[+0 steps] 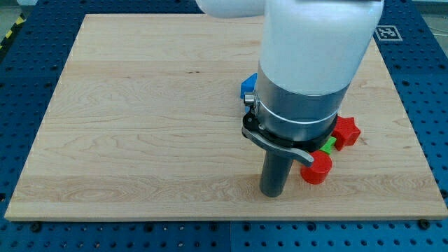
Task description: Move the red circle to the bottom of the red star
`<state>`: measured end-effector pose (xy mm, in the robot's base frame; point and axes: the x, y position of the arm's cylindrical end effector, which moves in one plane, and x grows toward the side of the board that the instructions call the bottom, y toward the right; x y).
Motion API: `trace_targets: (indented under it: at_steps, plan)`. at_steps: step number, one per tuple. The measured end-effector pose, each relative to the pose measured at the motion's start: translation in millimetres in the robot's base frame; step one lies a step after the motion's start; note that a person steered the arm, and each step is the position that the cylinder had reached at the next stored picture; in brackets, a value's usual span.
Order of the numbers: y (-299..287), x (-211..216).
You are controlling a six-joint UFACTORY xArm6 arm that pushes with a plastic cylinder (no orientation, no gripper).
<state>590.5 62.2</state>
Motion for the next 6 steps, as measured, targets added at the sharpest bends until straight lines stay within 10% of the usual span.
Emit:
trace_targets:
  at_steps: [6]
  plan:
    - [41.4,-19.5]
